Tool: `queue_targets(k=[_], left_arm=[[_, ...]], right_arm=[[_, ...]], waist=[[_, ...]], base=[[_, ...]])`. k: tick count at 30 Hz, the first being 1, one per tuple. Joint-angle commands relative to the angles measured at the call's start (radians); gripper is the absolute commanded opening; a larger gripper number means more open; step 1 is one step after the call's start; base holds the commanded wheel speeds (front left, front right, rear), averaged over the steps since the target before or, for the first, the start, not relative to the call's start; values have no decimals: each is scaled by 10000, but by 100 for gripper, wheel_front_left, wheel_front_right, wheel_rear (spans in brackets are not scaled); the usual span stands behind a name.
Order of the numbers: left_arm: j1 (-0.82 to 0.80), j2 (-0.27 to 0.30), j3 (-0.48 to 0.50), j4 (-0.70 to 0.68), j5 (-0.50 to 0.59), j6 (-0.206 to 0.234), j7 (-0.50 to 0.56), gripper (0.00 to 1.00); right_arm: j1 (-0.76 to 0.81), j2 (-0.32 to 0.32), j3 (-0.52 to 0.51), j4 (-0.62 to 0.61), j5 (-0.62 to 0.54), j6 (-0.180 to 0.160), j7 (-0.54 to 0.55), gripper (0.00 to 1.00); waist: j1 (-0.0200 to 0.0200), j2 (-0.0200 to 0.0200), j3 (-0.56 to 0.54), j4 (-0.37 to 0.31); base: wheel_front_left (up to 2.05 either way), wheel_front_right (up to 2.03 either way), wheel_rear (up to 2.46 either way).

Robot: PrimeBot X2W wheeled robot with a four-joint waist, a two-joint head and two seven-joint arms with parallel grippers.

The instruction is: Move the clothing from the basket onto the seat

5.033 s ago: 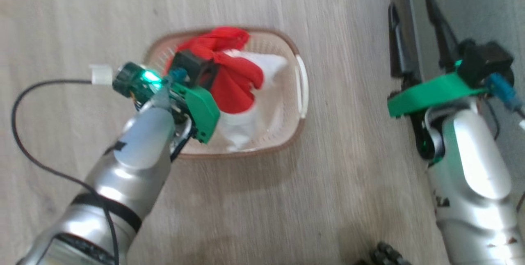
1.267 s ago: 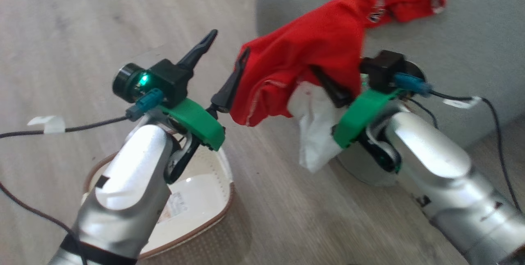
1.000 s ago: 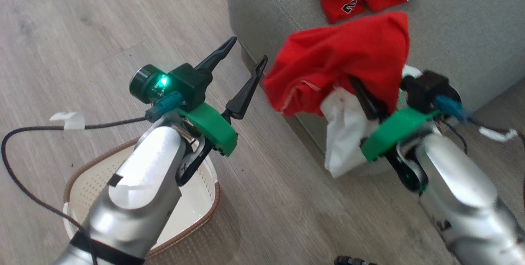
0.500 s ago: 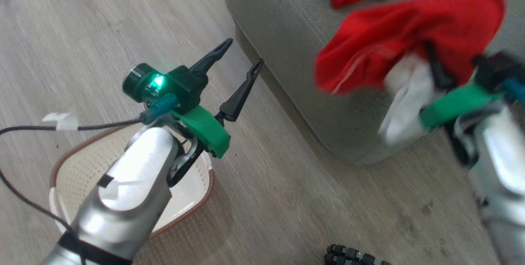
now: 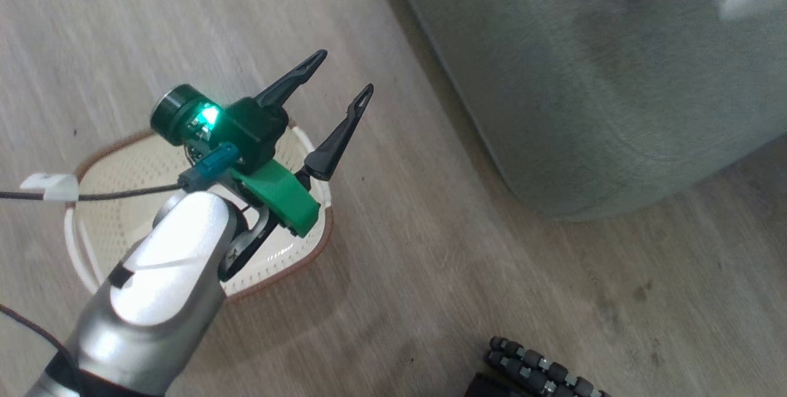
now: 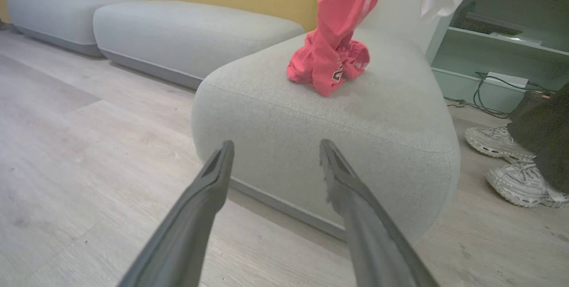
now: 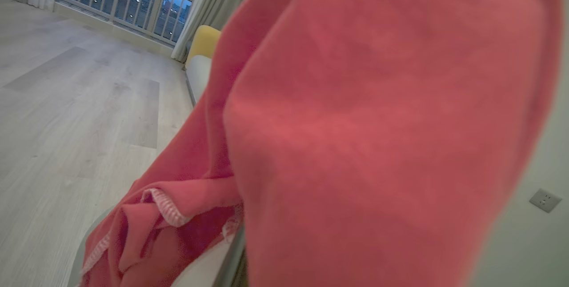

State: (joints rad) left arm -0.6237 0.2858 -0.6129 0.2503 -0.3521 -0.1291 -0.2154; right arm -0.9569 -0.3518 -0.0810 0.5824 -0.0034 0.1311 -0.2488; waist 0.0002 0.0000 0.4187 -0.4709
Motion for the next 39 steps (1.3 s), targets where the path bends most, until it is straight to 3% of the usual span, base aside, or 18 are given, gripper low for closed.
queue_targets(k=[1,12,18,19,20,21,22,27,34,39], left_arm=[[-280,315,247,-511,17,1,71,100],[-736,837,-335,-1074,-128,-11,175,100],[-828,981,-577,-952,-283,-13,7,100],[-852,1006,-602,-909,-327,-13,-28,100],[-883,1024,-639,-864,-364,-13,-64,100],[-919,1029,-687,-817,-392,-14,-102,100],[-953,1023,-738,-768,-416,-14,-142,100],[-1100,936,-892,-469,-595,-14,-324,100],[-968,663,-898,-40,-724,-14,-442,100],[-700,327,-755,159,-811,-15,-458,100]], right_arm=[[-724,-324,-422,-181,-226,-4,199,0],[-2396,-1040,-4538,-22,-1595,-4,2259,0],[-2390,-910,-6117,-157,-2179,-4,3176,0],[-2343,-812,-6314,-75,-2233,-4,3394,7],[-2313,-692,-6508,-29,-2207,-4,3460,38],[-2215,-604,-6599,0,-2258,-4,3399,86],[-2050,-496,-6635,55,-2309,-4,3303,100],[-1212,-277,-6561,642,-2172,-4,2497,100],[192,-554,-5544,1971,-1467,-4,867,100],[1227,-669,-4839,2510,-953,-4,323,100]], waist=[[-2,0,677,559],[-2,0,2636,2172],[-2,0,3164,2714],[-2,0,3251,2777],[-2,0,3317,2832],[-2,0,3351,2878],[-2,0,3362,2918],[-2,0,3124,3025],[-2,0,2332,2895],[-2,0,1553,2850]], base=[[0,0,0],[0,0,0],[0,0,0],[0,0,0],[0,0,0],[0,0,0],[0,0,0],[0,0,0],[0,0,0],[0,0,0]])
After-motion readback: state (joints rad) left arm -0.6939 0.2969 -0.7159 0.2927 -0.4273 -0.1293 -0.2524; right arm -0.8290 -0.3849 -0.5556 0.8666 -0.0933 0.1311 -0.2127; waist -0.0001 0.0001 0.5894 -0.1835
